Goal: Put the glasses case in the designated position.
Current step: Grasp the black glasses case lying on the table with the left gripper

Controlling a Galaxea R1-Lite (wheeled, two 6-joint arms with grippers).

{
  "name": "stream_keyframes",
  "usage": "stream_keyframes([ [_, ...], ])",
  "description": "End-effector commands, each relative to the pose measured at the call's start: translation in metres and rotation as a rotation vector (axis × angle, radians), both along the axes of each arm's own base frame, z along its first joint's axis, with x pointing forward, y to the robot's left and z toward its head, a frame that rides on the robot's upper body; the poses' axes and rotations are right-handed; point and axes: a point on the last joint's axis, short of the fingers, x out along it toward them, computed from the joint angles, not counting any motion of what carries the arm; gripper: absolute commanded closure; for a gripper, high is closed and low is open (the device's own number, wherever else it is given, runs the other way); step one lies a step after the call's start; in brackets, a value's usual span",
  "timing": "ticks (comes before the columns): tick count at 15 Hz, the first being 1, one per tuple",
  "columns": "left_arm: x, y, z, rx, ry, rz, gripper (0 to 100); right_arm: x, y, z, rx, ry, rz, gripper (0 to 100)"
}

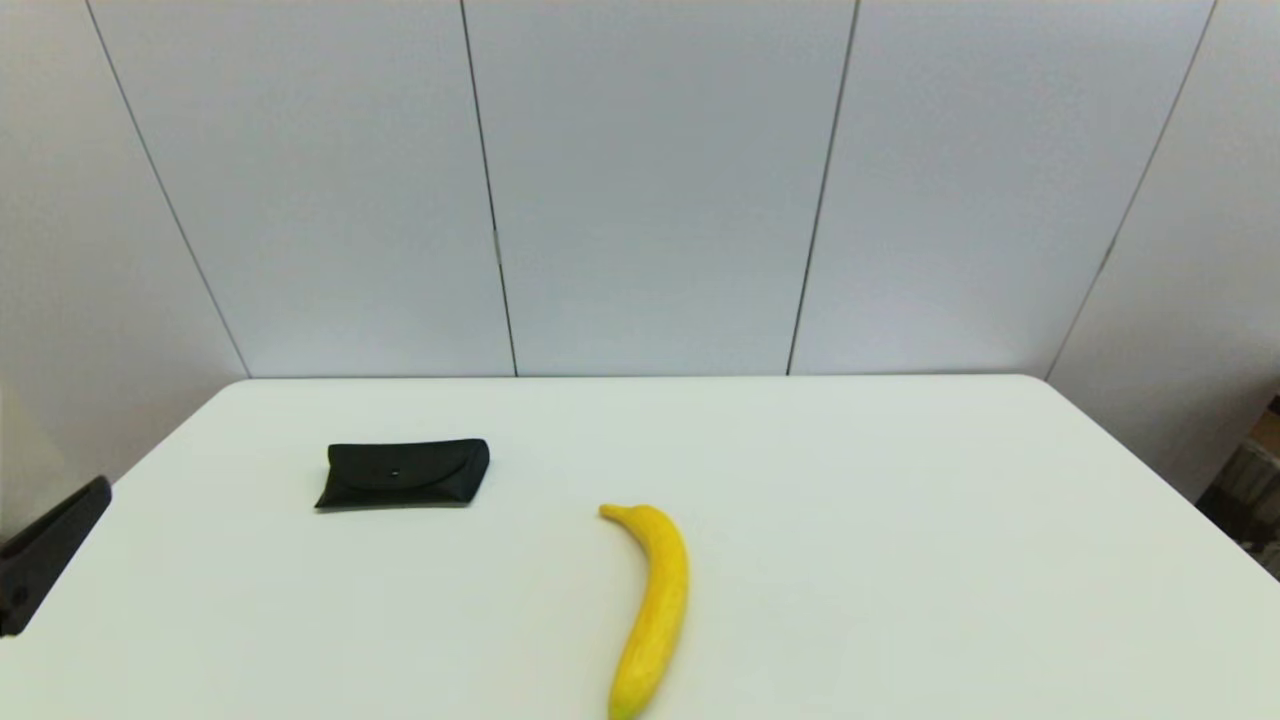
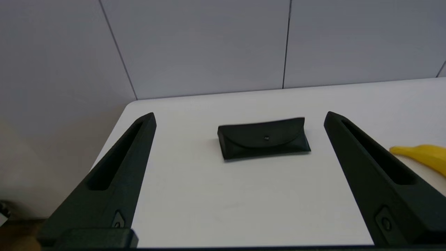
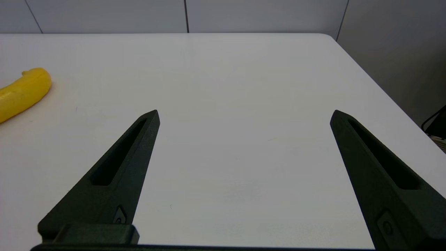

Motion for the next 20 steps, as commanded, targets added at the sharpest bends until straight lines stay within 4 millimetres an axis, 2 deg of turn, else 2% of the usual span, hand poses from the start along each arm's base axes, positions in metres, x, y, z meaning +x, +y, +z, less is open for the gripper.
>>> stream_keyframes([
  [1,0.088,-0.019,0.024,0.017,0.106,-0.119,0,0.0,0.0,0.0,0.0,0.002,0.001,0],
  [6,0.153,-0.039,0.025,0.053,0.19,-0.277,0,0.0,0.0,0.0,0.0,0.002,0.001,0],
  [8,0.174,-0.043,0.02,0.055,0.251,-0.291,0,0.0,0.0,0.0,0.0,0.002,0.001,0],
  [10,0.192,-0.045,0.01,0.055,0.389,-0.291,0,0.0,0.0,0.0,0.0,0.002,0.001,0],
  [13,0.206,-0.04,-0.002,0.044,0.668,-0.251,0,0.0,0.0,0.0,0.0,0.002,0.001,0],
  [17,0.215,-0.038,-0.006,-0.046,0.78,-0.208,0,0.0,0.0,0.0,0.0,0.002,0.001,0],
  [20,0.225,-0.03,-0.012,0.02,0.784,-0.252,0,0.0,0.0,0.0,0.0,0.002,0.001,0],
])
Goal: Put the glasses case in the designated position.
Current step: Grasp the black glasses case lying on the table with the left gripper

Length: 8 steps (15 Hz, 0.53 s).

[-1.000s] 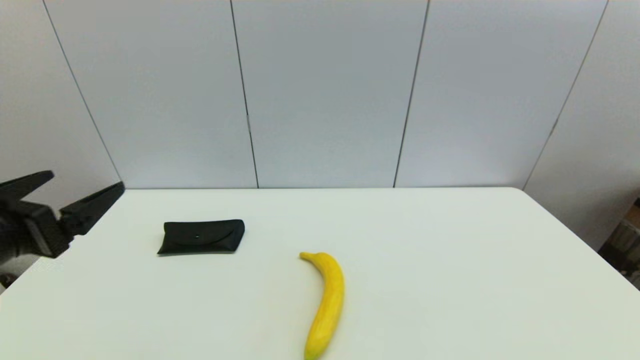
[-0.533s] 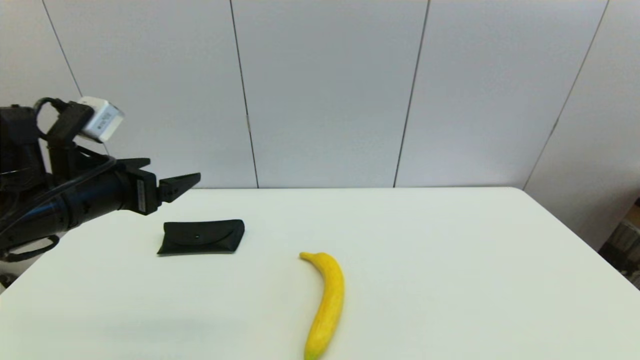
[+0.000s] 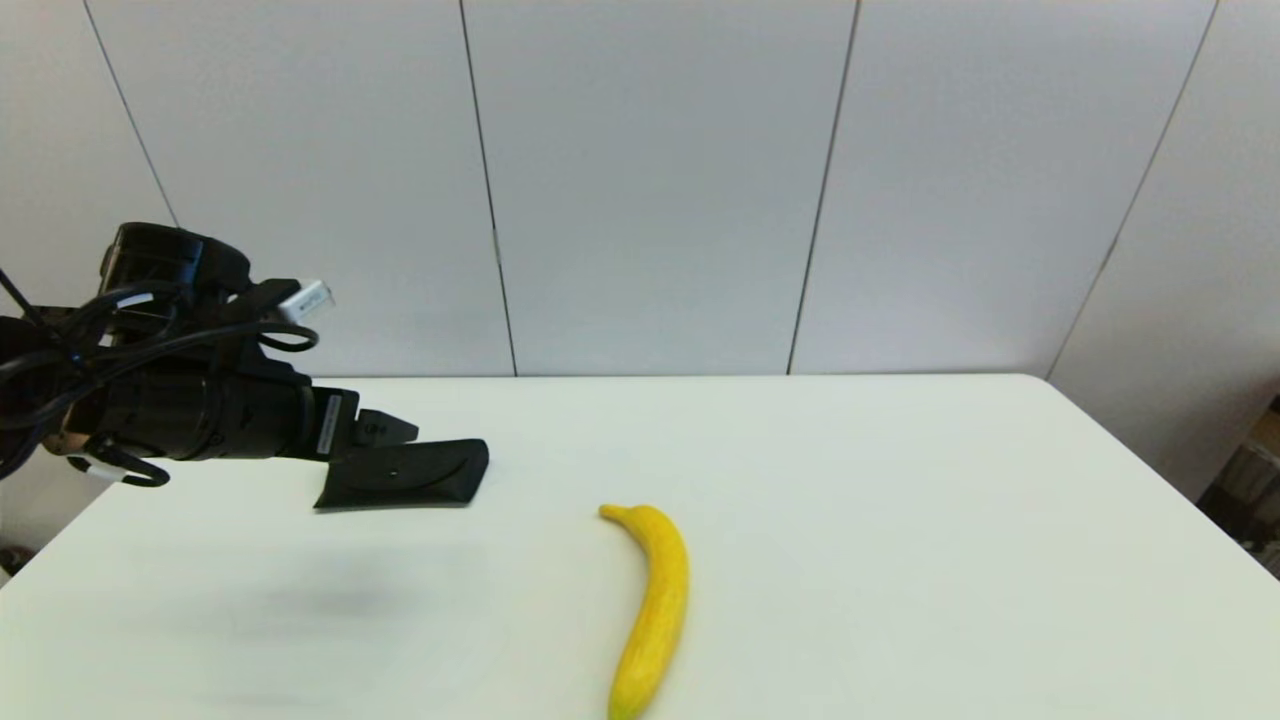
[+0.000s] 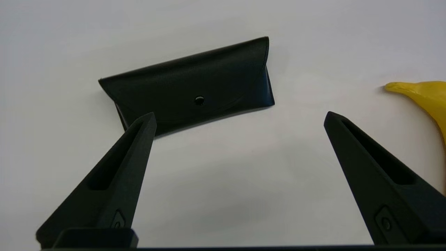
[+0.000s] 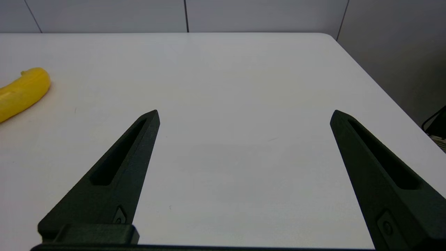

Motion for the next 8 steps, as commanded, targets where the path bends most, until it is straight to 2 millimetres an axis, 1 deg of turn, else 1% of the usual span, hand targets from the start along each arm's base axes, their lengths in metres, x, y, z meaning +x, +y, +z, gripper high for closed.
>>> stream_keyframes([
  [1,0.02,0.012,-0.014,0.068,0.012,-0.11,0,0.0,0.0,0.0,0.0,0.001,0.001,0],
  [3,0.038,0.023,-0.018,0.118,-0.011,-0.171,0,0.0,0.0,0.0,0.0,0.001,0.001,0],
  [6,0.078,0.033,-0.018,0.121,-0.041,-0.144,0,0.0,0.0,0.0,0.0,0.001,0.001,0],
  [8,0.097,0.036,-0.018,0.104,-0.073,-0.17,0,0.0,0.0,0.0,0.0,0.001,0.001,0],
])
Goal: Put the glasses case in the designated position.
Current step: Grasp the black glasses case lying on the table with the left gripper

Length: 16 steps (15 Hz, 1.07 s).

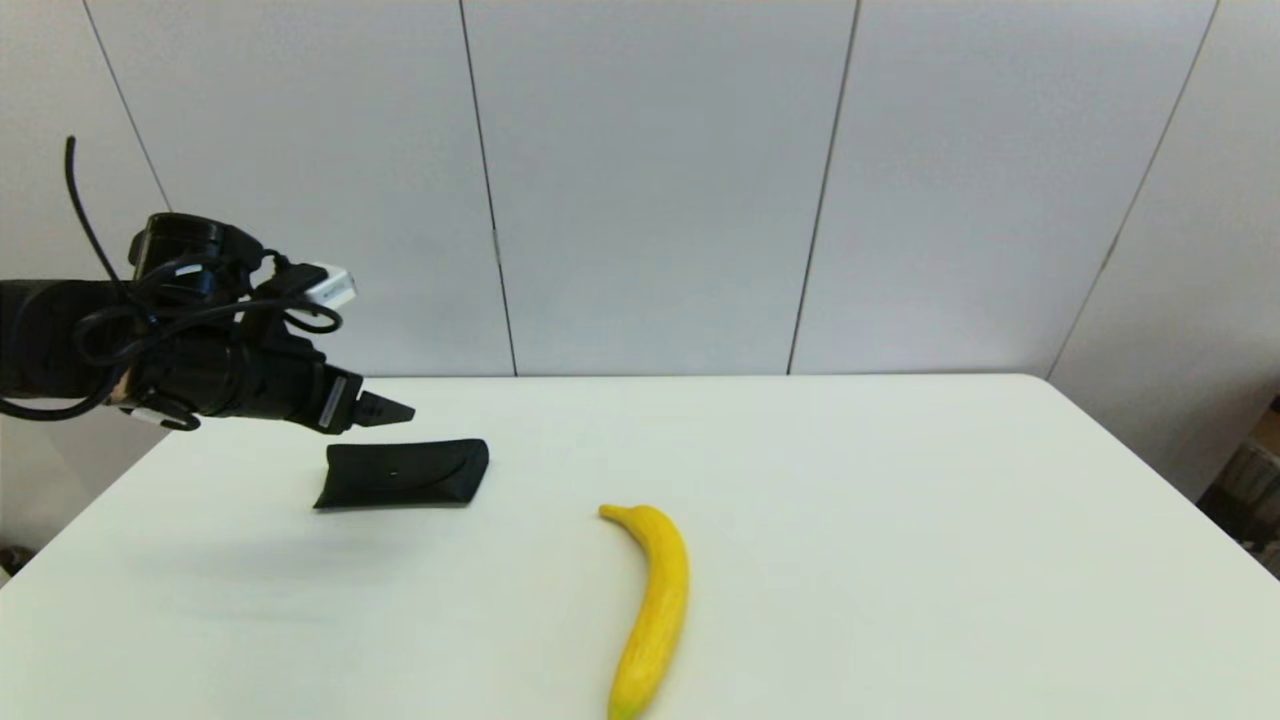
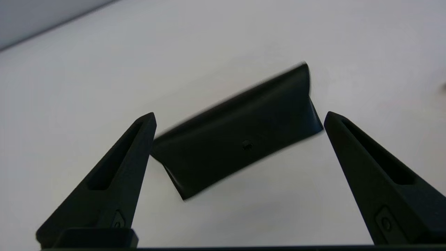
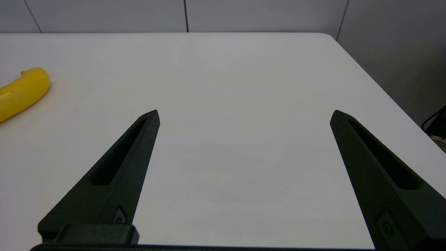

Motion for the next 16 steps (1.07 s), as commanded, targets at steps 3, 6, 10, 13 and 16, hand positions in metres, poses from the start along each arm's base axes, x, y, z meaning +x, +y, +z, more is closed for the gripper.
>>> stream_keyframes([
  [3,0.061,0.024,-0.024,0.01,-0.061,-0.203,0,0.0,0.0,0.0,0.0,0.002,0.0,0],
  [6,0.069,0.032,-0.03,0.027,-0.136,-0.383,0,0.0,0.0,0.0,0.0,0.002,0.0,0],
  [10,0.067,0.036,-0.031,0.122,-0.162,-0.553,0,0.0,0.0,0.0,0.0,0.002,0.0,0],
  [13,0.06,0.036,-0.035,0.176,-0.143,-0.632,0,0.0,0.0,0.0,0.0,0.002,0.0,0],
  [16,0.057,0.036,-0.038,0.208,-0.127,-0.681,0,0.0,0.0,0.0,0.0,0.002,0.0,0],
])
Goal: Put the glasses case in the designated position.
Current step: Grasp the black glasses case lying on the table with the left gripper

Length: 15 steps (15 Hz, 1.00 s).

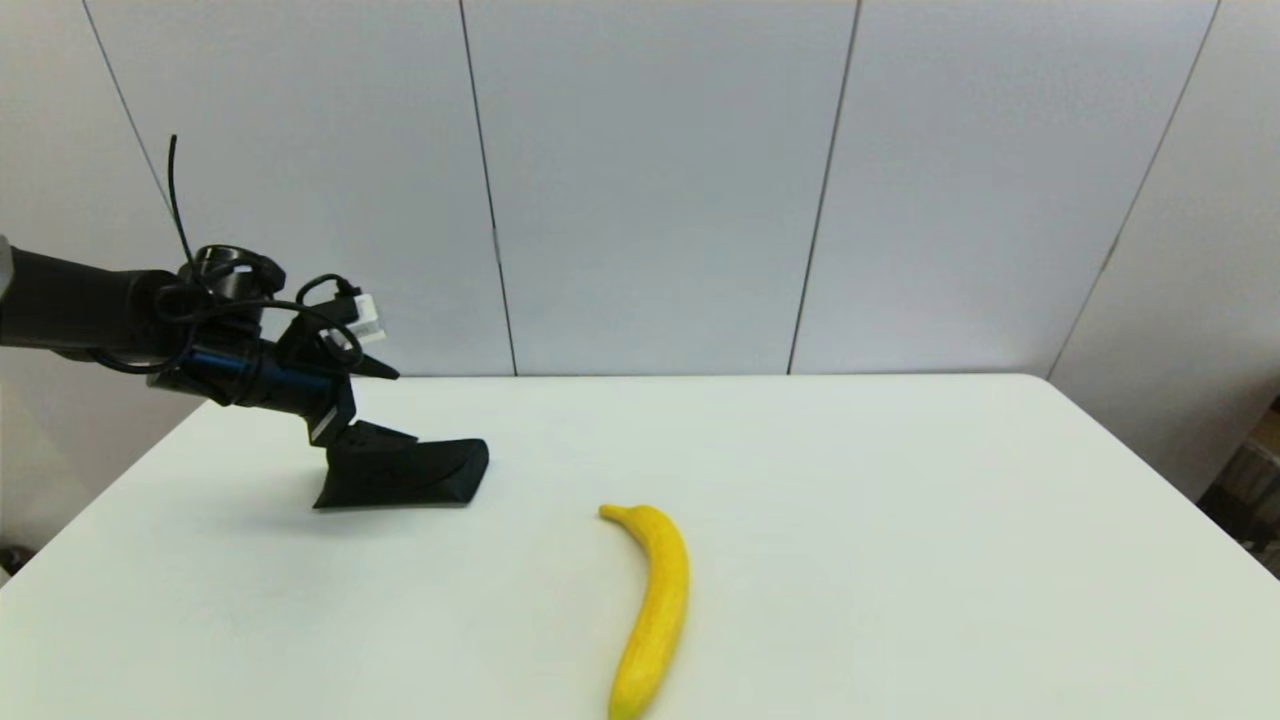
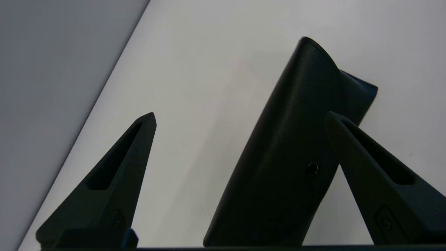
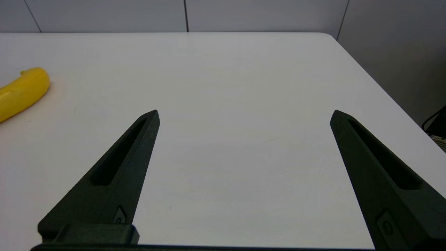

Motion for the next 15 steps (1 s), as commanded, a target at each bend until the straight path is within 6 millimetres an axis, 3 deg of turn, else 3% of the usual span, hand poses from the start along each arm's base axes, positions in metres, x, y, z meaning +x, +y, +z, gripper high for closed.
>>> stream_keyframes([
  [1,-0.005,-0.001,-0.002,0.04,0.008,-0.065,0,0.0,0.0,0.0,0.0,0.001,0.001,0],
  [9,-0.011,-0.005,-0.03,0.022,0.085,-0.256,0,0.0,0.0,0.0,0.0,0.001,0.001,0],
  [15,0.003,-0.004,-0.045,0.014,0.127,-0.258,0,0.0,0.0,0.0,0.0,0.001,0.001,0],
])
